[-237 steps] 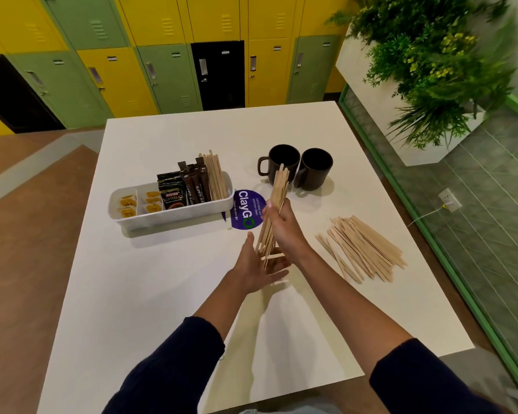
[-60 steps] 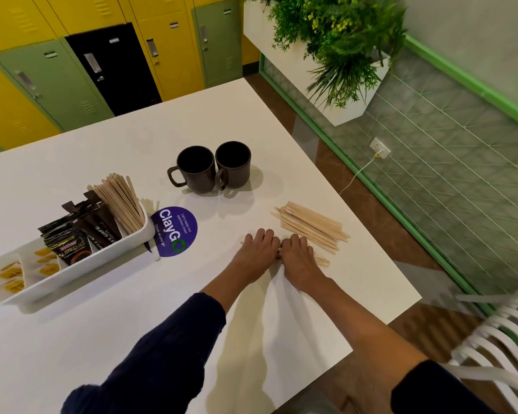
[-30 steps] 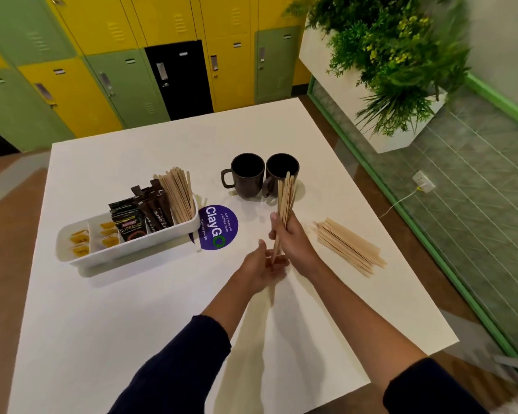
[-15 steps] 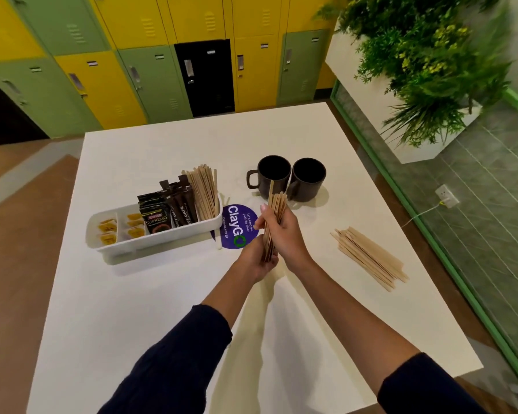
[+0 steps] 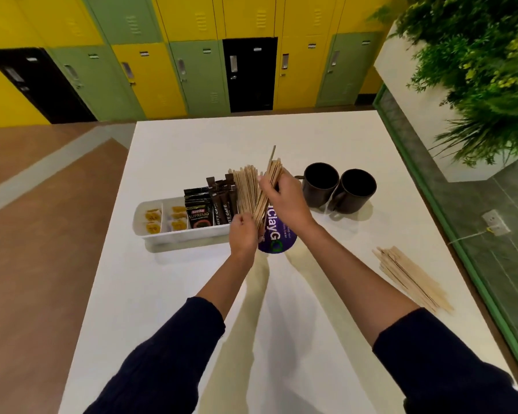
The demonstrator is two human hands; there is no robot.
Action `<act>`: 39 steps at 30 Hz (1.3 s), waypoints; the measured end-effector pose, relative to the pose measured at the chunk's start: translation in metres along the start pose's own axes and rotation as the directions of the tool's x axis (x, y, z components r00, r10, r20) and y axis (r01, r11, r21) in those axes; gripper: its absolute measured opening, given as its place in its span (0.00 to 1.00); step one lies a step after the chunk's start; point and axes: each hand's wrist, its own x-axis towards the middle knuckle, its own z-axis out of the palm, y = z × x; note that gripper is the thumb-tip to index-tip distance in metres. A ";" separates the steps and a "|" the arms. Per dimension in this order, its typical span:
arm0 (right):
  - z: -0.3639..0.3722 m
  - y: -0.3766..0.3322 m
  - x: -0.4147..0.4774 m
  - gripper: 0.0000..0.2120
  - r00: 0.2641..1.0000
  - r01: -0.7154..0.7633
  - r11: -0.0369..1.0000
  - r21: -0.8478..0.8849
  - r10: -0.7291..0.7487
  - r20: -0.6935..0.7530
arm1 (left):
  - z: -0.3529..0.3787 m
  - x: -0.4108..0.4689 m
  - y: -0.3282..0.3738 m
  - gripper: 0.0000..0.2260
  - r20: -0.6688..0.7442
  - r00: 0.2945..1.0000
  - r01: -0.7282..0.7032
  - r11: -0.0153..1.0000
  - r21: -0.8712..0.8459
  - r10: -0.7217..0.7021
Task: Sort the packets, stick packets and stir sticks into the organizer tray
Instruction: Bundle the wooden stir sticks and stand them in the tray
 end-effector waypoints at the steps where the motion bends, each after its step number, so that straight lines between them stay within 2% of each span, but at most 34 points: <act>1: 0.001 -0.002 0.006 0.12 1.000 0.005 1.000 0.000 -0.005 -0.013 | -0.005 0.000 -0.002 0.11 -0.035 0.997 -0.071 0.994 0.087 0.075; 3: 0.002 -0.006 0.015 0.11 0.999 0.008 1.000 0.004 -0.008 -0.041 | -0.013 -0.005 -0.007 0.11 -0.058 0.962 -0.241 0.925 0.294 0.269; 5: 0.004 -0.007 0.021 0.10 0.998 0.013 1.000 0.004 -0.013 -0.060 | -0.022 -0.010 -0.012 0.10 -0.029 0.893 -0.370 0.768 0.523 0.450; 7: 0.009 -0.006 0.024 0.09 0.998 0.015 1.000 -0.007 -0.015 -0.063 | -0.033 -0.007 -0.016 0.09 0.023 0.813 -0.432 0.578 0.693 0.581; 10: 0.019 0.000 0.022 0.09 0.998 0.003 1.000 -0.023 -0.005 -0.058 | -0.046 0.000 -0.019 0.10 0.153 0.761 -0.426 0.307 0.851 0.631; 13: 0.028 0.005 0.016 0.11 1.000 -0.010 0.996 -0.086 0.009 -0.003 | -0.053 0.004 -0.019 0.12 0.226 0.761 -0.425 0.204 0.882 0.609; 18: 0.034 0.006 0.008 0.08 0.988 -0.118 0.976 -0.183 0.133 0.073 | -0.055 0.007 -0.015 0.09 0.215 0.743 -0.444 0.226 0.867 0.634; 22: 0.035 0.003 0.010 0.20 0.972 -0.184 0.946 -0.265 0.216 0.096 | -0.055 0.011 -0.014 0.08 0.208 0.743 -0.445 0.238 0.863 0.636; 24: 0.037 0.004 0.013 0.19 0.966 -0.206 0.929 -0.306 0.243 0.088 | -0.055 0.012 -0.014 0.08 0.209 0.740 -0.445 0.234 0.864 0.639; 28: 0.045 0.006 0.021 0.12 0.968 -0.172 0.929 -0.329 0.221 0.118 | -0.054 0.012 -0.012 0.07 0.217 0.736 -0.451 0.226 0.863 0.641; 34: 0.052 0.008 0.025 0.15 0.967 -0.158 0.895 -0.417 0.226 0.117 | -0.055 0.014 -0.008 0.07 0.212 0.744 -0.459 0.254 0.851 0.634; 39: 0.045 0.007 0.024 0.22 0.992 -0.086 0.899 -0.429 0.118 0.048 | -0.055 0.014 -0.007 0.07 0.205 0.749 -0.473 0.291 0.832 0.630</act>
